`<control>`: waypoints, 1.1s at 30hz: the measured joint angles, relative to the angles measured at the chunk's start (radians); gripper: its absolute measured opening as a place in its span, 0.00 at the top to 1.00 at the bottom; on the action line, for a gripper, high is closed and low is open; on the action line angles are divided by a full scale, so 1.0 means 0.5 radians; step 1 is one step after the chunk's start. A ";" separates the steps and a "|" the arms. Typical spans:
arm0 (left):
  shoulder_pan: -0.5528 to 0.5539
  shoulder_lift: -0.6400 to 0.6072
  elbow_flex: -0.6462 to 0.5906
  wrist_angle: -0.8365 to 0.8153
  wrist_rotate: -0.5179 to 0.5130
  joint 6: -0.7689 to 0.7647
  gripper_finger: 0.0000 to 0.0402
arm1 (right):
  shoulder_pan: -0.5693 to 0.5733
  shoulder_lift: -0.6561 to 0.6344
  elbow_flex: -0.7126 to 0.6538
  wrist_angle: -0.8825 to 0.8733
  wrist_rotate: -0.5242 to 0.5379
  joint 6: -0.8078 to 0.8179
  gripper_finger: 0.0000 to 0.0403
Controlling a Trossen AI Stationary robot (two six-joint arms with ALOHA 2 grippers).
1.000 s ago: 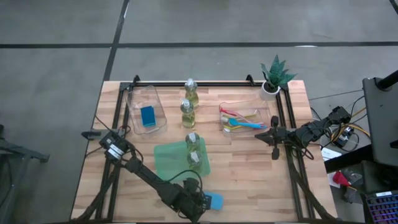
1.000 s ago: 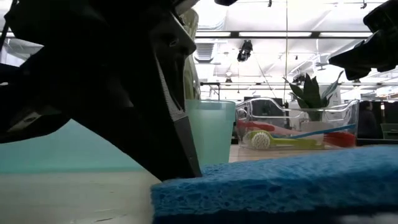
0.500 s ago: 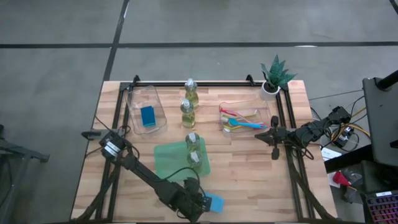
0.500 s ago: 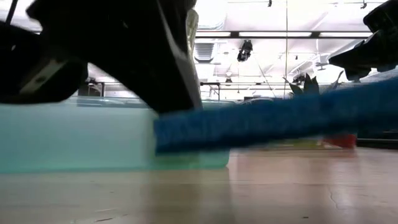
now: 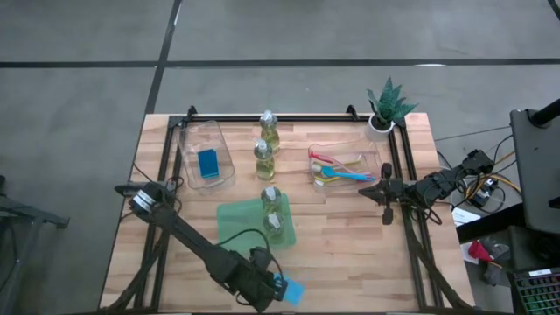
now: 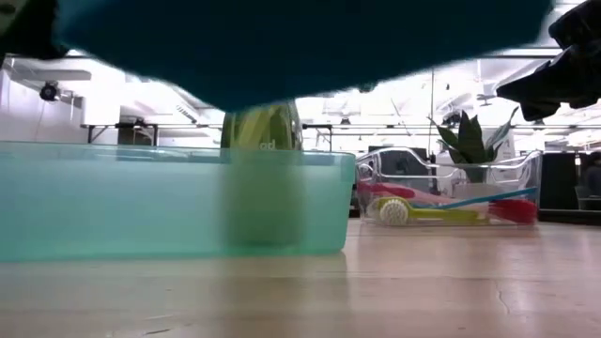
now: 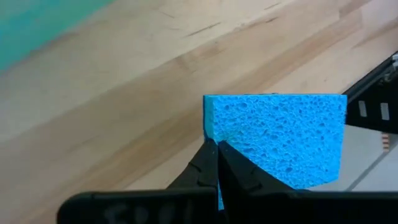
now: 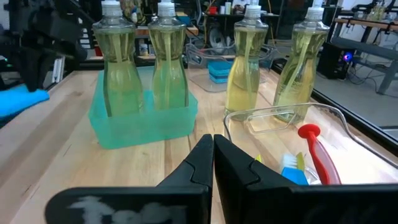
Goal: Pick & Place Kitchen Sink Supplies
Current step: Put the blue sponge into the left transparent bin
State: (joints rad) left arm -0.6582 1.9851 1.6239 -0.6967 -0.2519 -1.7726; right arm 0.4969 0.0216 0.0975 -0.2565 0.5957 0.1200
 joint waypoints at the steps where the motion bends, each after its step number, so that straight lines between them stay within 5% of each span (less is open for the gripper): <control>1: 0.000 -0.025 -0.001 -0.032 0.011 0.006 1.00 | 0.000 0.000 0.000 0.000 0.000 0.000 0.98; 14: 0.014 -0.503 -0.001 -0.806 0.117 0.143 1.00 | -0.001 0.000 0.000 0.000 0.000 0.000 0.98; 23: 0.206 -0.857 -0.004 -1.569 -0.209 0.133 1.00 | 0.000 0.000 0.000 0.000 0.000 0.000 0.98; 33: 0.915 -1.212 -0.009 -1.616 -0.338 1.487 1.00 | 0.000 0.000 0.000 0.000 0.000 0.001 0.98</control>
State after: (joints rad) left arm -0.2009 1.3789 1.6195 -1.5048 -0.4209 -1.0290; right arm 0.4968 0.0216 0.0975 -0.2565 0.5957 0.1203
